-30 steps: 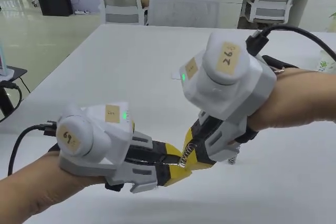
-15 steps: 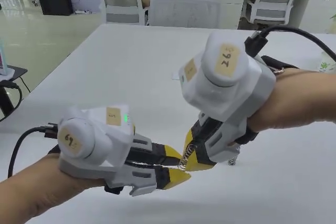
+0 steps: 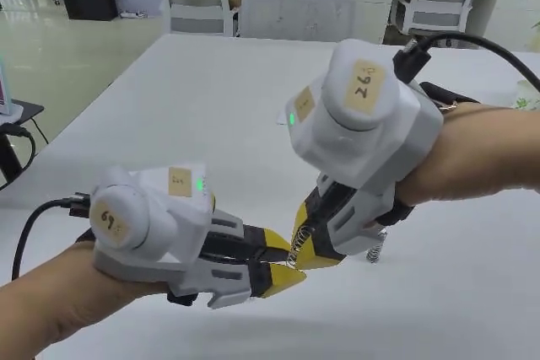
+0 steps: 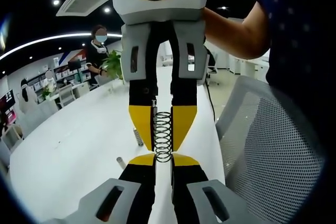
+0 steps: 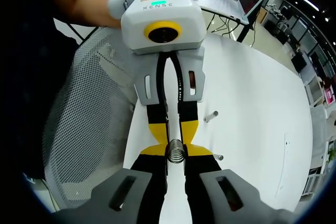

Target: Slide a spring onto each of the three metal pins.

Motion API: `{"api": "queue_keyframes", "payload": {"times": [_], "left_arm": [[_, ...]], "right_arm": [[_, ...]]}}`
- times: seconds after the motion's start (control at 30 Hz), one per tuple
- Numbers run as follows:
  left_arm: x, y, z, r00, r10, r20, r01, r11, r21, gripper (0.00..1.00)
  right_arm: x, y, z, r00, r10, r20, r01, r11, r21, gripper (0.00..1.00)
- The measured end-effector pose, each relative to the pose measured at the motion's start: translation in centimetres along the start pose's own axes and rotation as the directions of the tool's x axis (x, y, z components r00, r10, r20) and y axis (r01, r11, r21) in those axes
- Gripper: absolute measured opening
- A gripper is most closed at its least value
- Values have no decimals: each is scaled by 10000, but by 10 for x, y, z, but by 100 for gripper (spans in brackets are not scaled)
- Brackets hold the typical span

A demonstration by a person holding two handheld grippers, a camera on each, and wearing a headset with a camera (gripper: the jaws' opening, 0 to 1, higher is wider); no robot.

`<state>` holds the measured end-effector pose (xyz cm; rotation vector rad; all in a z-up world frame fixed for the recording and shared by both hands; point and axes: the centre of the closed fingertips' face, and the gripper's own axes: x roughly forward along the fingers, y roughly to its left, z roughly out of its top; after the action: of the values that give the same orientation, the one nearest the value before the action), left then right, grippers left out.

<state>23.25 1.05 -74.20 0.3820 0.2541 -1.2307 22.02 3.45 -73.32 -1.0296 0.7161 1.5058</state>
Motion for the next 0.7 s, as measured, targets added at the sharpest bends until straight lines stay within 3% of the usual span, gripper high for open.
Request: {"api": "queue_keyframes", "payload": {"times": [0.2, 0.7], "left_arm": [[0, 2, -1, 10000, 48, -45, -48, 10000, -27, 3], [-8, 9, -5, 9995, 317, -70, -321, 9969, -714, 22]], "right_arm": [[1, -2, -2, 10000, -7, -62, 7, 10000, 0, 8], [-1, -9, -7, 9997, -103, -222, 104, 9999, 25, 9]]}}
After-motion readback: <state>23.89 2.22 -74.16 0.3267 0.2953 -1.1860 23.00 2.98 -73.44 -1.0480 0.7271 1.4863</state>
